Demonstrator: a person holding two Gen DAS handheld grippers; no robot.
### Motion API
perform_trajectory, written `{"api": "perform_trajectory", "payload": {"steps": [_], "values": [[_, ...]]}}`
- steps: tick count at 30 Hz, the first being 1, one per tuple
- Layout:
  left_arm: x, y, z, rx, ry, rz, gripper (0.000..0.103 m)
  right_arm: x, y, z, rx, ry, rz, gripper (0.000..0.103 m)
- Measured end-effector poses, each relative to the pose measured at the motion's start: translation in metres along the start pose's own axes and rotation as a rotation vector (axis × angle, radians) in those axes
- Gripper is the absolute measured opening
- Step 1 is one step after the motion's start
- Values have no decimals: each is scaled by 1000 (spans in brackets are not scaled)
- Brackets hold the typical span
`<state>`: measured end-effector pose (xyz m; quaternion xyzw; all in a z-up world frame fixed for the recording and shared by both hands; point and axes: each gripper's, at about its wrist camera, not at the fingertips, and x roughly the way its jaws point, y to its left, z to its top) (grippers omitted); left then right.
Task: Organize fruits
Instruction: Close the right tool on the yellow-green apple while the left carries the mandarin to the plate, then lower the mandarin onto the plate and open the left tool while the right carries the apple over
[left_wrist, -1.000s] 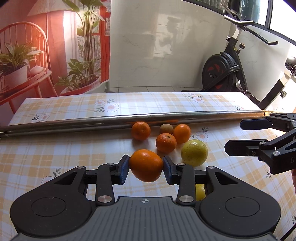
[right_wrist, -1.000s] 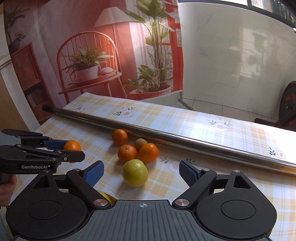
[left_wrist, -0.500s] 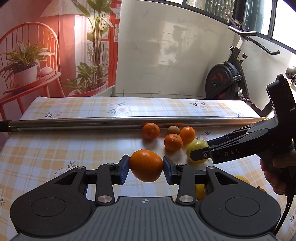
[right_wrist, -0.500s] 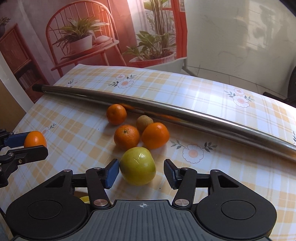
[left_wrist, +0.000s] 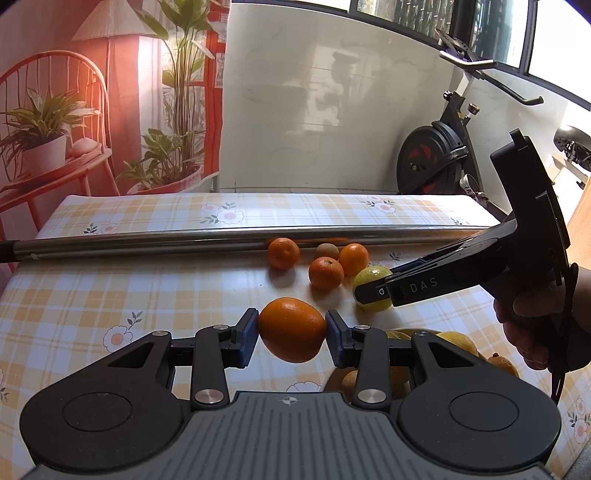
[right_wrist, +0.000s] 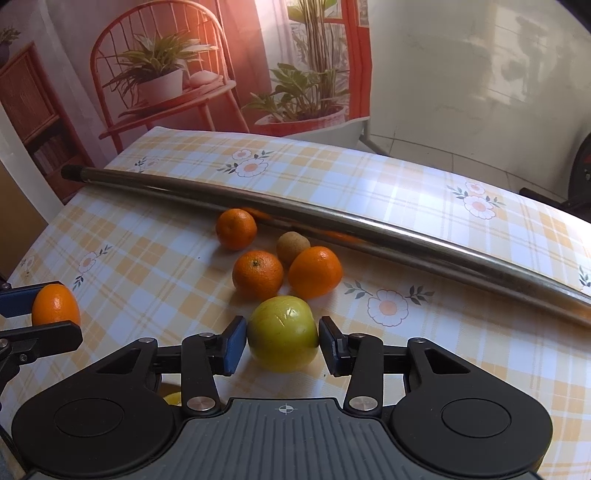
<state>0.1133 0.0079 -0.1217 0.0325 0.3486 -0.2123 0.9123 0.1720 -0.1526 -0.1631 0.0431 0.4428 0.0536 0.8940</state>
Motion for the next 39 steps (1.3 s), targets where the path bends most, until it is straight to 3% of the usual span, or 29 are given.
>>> {"api": "perform_trajectory", "payload": {"steps": [11, 20, 29, 35, 39], "values": [[-27, -9, -13, -6, -16, -29, 41, -68, -2, -27, 90, -163, 43, 39], [-51, -23, -41, 4, 14, -62, 41, -135, 26, -81, 21, -329, 18, 39], [-56, -33, -59, 17, 61, -72, 41, -161, 47, -134, 17, -369, -25, 40], [-56, -42, -63, 46, 81, -84, 41, -158, 50, -157, 26, -310, -8, 40], [-50, -49, -69, 77, 104, -87, 41, -150, 54, -156, 9, -287, 11, 40]]}}
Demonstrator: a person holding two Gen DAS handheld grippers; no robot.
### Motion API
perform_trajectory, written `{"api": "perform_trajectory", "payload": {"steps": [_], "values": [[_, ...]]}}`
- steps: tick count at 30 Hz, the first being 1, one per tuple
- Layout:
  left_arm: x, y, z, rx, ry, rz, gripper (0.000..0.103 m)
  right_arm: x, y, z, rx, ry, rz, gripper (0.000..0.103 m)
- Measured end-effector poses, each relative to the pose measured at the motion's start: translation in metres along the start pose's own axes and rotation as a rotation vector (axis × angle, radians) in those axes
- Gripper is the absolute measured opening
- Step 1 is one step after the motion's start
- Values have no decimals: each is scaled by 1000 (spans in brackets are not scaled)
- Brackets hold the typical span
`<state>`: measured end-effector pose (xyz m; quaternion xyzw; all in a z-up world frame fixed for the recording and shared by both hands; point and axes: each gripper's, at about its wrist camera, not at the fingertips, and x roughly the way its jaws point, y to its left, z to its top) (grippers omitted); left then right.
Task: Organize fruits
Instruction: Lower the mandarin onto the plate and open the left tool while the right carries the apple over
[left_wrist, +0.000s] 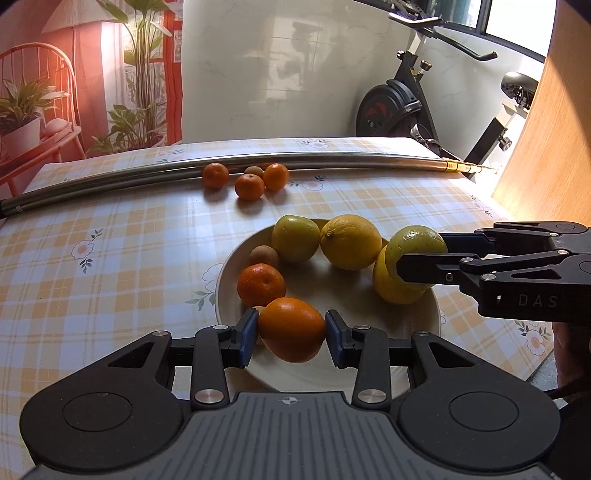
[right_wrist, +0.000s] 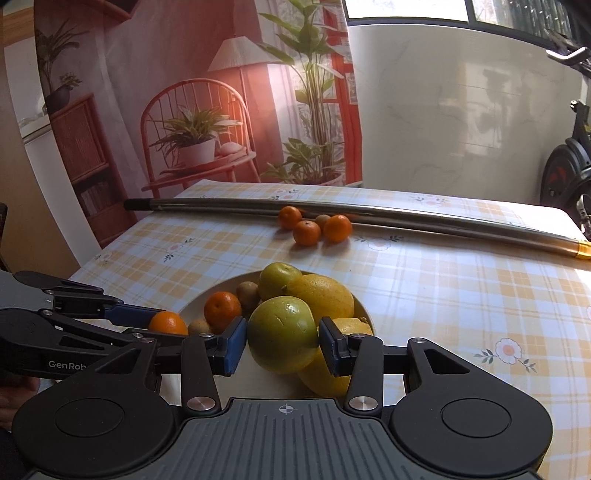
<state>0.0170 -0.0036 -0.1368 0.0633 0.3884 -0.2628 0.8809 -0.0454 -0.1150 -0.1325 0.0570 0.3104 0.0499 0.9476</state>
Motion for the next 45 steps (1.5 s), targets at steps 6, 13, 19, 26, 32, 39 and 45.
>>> {"api": "perform_trajectory", "payload": {"steps": [6, 13, 19, 26, 32, 39, 45], "values": [[7, -4, -2, 37, 14, 0, 41, 19, 8, 14, -76, 24, 71, 40], [16, -1, -6, 30, 41, 20, 41, 44, 5, 31, -87, 96, 117, 40], [19, -1, -5, 34, 44, 29, 41, 56, 0, 38, -78, 123, 134, 40], [15, 2, -6, 5, 35, 41, 41, 66, 11, 41, -136, 158, 139, 40], [7, 9, -4, -50, -9, 57, 41, 64, 13, 45, -139, 131, 137, 40], [-1, 17, -4, -101, -41, 83, 41, 49, 10, 45, -118, 58, 87, 40], [-4, 22, -1, -118, -51, 97, 41, 36, -8, 48, -59, -13, 5, 40]]}}
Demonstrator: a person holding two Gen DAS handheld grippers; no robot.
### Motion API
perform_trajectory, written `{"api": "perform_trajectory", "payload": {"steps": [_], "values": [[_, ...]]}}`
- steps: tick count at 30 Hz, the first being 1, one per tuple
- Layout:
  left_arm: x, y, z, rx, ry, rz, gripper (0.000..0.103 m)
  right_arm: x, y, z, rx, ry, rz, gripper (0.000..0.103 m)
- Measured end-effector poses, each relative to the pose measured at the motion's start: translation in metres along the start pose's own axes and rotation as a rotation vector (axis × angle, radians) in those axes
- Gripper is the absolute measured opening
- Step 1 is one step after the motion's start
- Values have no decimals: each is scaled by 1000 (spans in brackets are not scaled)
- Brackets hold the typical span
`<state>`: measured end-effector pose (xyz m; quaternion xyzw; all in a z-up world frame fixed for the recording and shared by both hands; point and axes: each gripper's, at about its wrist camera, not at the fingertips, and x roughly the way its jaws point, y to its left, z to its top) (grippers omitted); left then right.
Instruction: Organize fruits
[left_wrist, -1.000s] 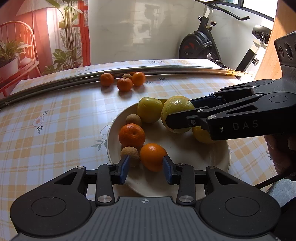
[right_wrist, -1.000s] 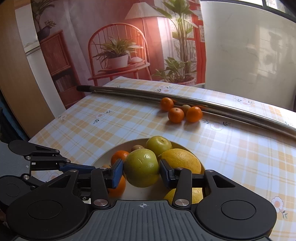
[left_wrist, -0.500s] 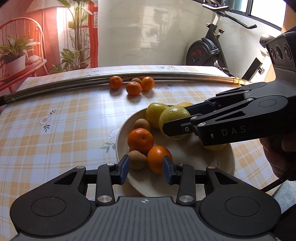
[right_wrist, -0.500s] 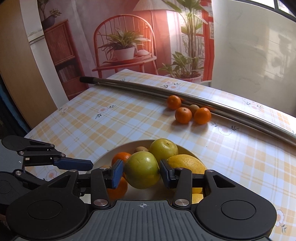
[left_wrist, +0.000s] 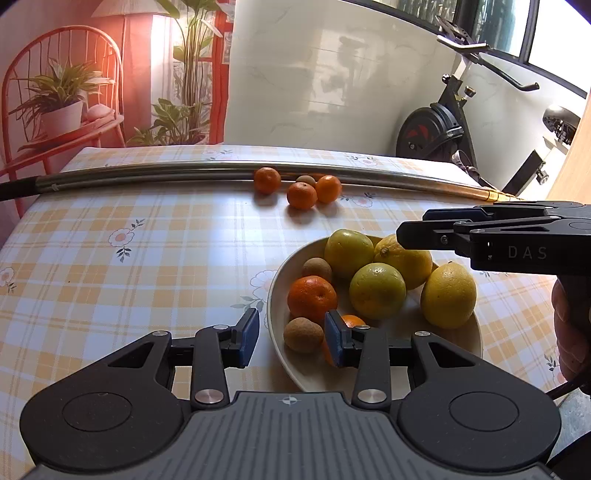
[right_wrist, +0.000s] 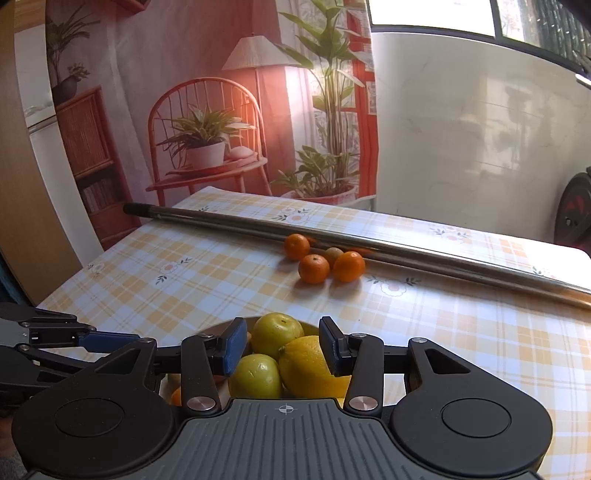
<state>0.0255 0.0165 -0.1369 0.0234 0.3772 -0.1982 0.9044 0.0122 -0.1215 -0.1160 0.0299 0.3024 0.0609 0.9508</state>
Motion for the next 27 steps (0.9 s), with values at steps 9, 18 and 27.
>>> {"api": "perform_trajectory", "payload": {"steps": [9, 18, 27], "values": [[-2, 16, 24, -31, -34, 16, 41, -8, -31, 18, 52, -55, -101, 48], [8, 33, 63, -56, -71, -21, 45, 15, -46, 26, 47, -23, -123, 54], [45, 32, 96, -42, -79, -37, 64, 34, -60, 37, 55, -2, -107, 54]]}}
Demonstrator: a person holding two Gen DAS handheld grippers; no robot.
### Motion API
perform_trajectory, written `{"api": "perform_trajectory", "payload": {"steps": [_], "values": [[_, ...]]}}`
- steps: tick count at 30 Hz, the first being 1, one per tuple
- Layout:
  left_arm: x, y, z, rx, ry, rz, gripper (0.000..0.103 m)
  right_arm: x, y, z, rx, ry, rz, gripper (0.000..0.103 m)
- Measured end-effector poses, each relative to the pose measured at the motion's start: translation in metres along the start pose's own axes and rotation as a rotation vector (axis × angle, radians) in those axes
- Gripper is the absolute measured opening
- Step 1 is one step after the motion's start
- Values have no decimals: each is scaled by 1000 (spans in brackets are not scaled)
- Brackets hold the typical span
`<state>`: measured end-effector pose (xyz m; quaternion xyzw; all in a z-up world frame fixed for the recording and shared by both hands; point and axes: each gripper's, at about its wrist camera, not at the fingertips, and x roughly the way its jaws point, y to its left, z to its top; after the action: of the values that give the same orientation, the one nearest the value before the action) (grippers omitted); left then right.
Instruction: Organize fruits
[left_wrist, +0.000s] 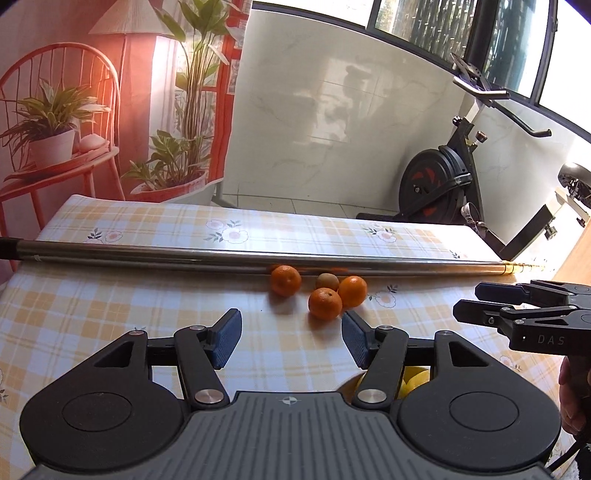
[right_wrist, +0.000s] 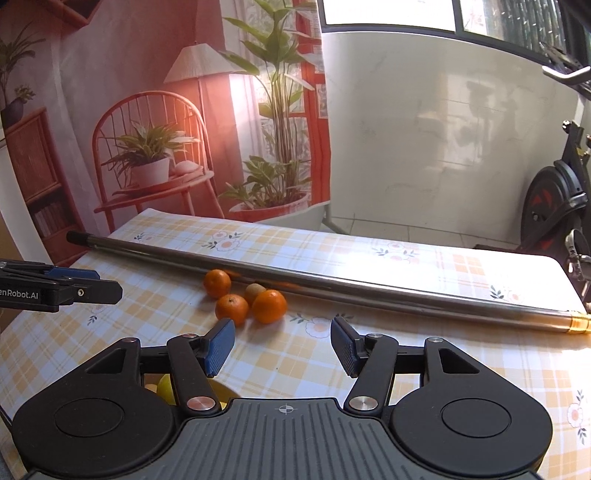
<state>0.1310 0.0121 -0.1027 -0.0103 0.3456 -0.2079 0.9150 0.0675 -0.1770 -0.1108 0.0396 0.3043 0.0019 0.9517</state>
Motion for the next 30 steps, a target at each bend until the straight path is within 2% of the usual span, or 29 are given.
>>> {"api": "perform_trajectory", "payload": {"steps": [3, 7, 12, 18, 24, 27, 30], "values": [[16, -3, 9, 6, -1, -26, 68, 7, -2, 4, -1, 5, 3, 54], [46, -4, 23, 12, 19, -47, 67, 15, -7, 6, 9, 10, 5, 54], [84, 6, 36, -77, 60, -34, 62, 25, -17, 5, 50, 17, 11, 55], [121, 11, 37, -78, 124, -10, 58, 40, -30, 1, 80, 48, 4, 55], [140, 18, 37, -109, 158, -1, 55, 52, -37, -2, 91, 69, 3, 55], [145, 22, 36, -122, 167, -20, 51, 58, -39, -2, 93, 77, 9, 55], [149, 25, 33, -125, 167, -10, 37, 62, -38, 0, 93, 80, 15, 55]]}}
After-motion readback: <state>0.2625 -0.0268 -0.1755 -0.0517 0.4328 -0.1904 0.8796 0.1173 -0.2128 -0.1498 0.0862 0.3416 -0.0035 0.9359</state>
